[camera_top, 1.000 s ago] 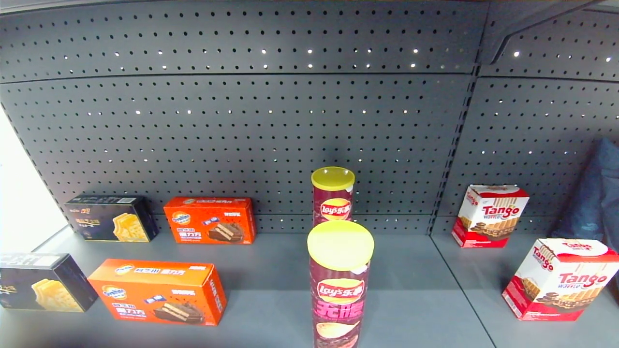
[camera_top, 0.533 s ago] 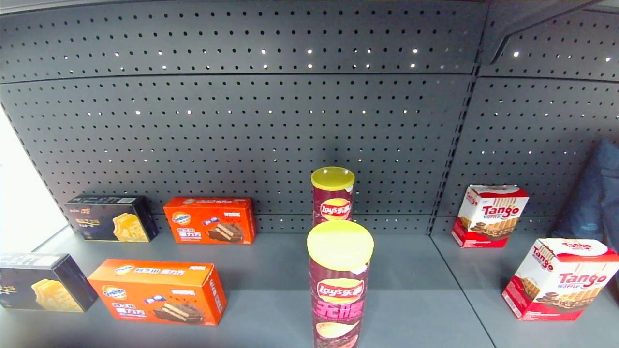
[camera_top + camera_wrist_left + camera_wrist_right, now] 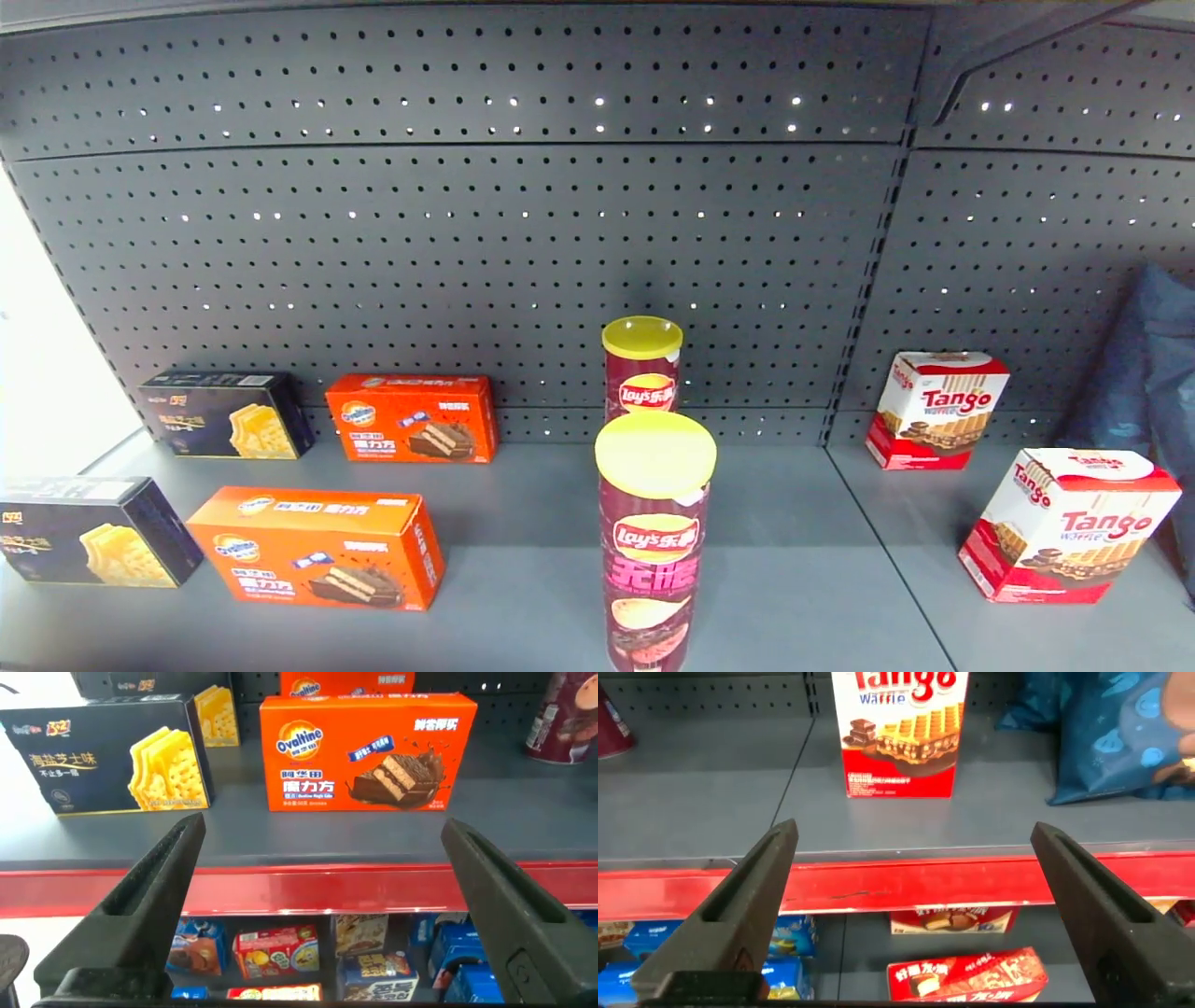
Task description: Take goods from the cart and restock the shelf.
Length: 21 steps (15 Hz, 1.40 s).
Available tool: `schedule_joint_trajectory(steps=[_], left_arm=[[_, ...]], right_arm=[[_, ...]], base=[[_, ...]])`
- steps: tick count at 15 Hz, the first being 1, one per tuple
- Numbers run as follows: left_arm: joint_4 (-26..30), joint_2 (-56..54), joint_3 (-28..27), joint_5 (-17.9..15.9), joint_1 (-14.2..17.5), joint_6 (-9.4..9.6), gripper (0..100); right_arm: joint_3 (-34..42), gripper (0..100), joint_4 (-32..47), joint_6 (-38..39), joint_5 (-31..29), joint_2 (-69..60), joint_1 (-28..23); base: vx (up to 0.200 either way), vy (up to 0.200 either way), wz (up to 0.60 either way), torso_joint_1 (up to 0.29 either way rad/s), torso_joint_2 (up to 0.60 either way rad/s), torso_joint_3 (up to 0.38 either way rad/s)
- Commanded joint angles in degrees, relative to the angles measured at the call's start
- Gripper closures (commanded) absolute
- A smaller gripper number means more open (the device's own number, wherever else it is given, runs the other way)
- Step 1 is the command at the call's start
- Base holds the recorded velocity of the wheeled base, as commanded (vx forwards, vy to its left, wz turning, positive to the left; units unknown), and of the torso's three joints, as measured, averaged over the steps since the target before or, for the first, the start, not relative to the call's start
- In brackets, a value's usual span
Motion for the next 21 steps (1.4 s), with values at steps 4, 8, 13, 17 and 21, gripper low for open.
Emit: schedule_joint_trajectory(steps=[4, 8, 13, 17, 21], left_arm=[[-0.05, 0.02, 0.07, 0.12, 0.02, -0.09, 0], [-0.05, 0.02, 0.07, 0.03, 0.02, 0.17, 0], [-0.05, 0.02, 0.07, 0.03, 0.02, 0.00, 0], [-0.05, 0.02, 0.07, 0.03, 0.02, 0.09, 0], [-0.05, 0.02, 0.07, 0.03, 0.02, 0.09, 0]], right_arm=[[0.01, 0, -0.02, -0.01, 0.01, 0.17, -0.06], [0.01, 0, -0.02, -0.01, 0.01, 0.17, -0.06], [0.01, 0, -0.02, -0.01, 0.01, 0.17, -0.06], [0.01, 0, -0.02, -0.01, 0.01, 0.17, -0.06], [0.01, 0, -0.02, -0.01, 0.01, 0.17, -0.06]], base=[[0.000, 0.000, 0.00, 0.000, 0.00, 0.000], [0.000, 0.000, 0.00, 0.000, 0.00, 0.000], [0.000, 0.040, 0.00, 0.000, 0.00, 0.000], [0.000, 0.000, 0.00, 0.000, 0.00, 0.000], [0.000, 0.000, 0.00, 0.000, 0.00, 0.000]])
